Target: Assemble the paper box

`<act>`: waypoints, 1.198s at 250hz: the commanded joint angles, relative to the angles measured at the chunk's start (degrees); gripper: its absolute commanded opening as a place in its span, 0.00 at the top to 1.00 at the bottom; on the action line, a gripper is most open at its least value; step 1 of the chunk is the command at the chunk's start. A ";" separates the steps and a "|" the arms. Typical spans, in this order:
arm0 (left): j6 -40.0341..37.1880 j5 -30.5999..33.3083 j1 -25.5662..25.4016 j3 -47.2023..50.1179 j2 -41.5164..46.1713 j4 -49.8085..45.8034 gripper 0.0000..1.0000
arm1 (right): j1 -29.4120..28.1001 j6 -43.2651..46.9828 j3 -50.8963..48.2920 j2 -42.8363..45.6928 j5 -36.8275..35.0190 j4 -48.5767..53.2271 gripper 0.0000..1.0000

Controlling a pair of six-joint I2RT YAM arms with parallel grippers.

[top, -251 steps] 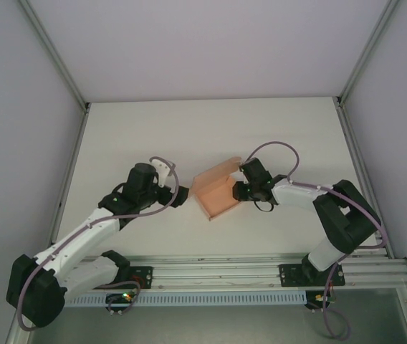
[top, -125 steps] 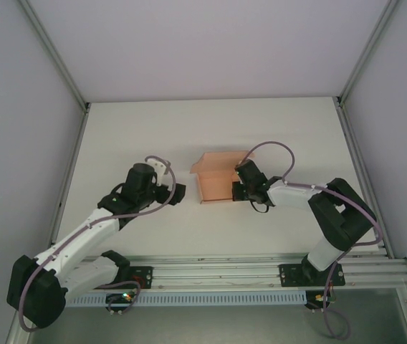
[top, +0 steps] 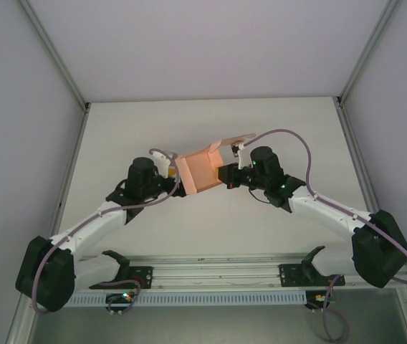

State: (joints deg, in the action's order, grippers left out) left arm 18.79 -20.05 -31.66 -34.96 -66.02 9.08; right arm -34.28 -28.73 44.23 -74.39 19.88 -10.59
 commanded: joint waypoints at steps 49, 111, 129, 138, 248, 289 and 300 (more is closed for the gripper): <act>-5.11 -7.27 -4.13 -11.00 -7.08 4.95 0.00 | -4.68 4.94 3.52 -4.58 5.01 3.58 1.00; -9.63 -7.64 -8.40 -17.51 -11.25 2.39 0.00 | -7.52 5.18 8.32 -9.35 -5.49 10.71 1.00; -10.92 -6.99 -9.87 -19.56 -12.18 1.43 0.00 | -8.03 3.58 10.39 -11.31 -8.60 13.72 1.00; -11.31 -6.69 -10.44 -20.28 -12.59 1.29 0.00 | -8.31 2.98 11.17 -12.20 -9.33 14.44 1.00; 0.98 29.55 -11.81 -13.51 -4.65 -19.21 0.00 | -7.85 3.71 12.09 -5.93 -43.20 30.76 1.00; 6.87 40.86 -11.24 -8.39 0.56 -32.57 0.00 | -5.73 3.81 11.34 -3.45 -48.47 37.54 1.00; 8.68 42.19 -11.18 -7.92 2.00 -35.80 0.00 | -5.71 3.22 10.74 -3.15 -48.97 37.84 1.00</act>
State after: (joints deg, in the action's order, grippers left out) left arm 19.31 12.27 -43.09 -44.82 -67.22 -14.57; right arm -40.62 -25.98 55.90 -79.13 -20.16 19.68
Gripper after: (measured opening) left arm 0.998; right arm 0.068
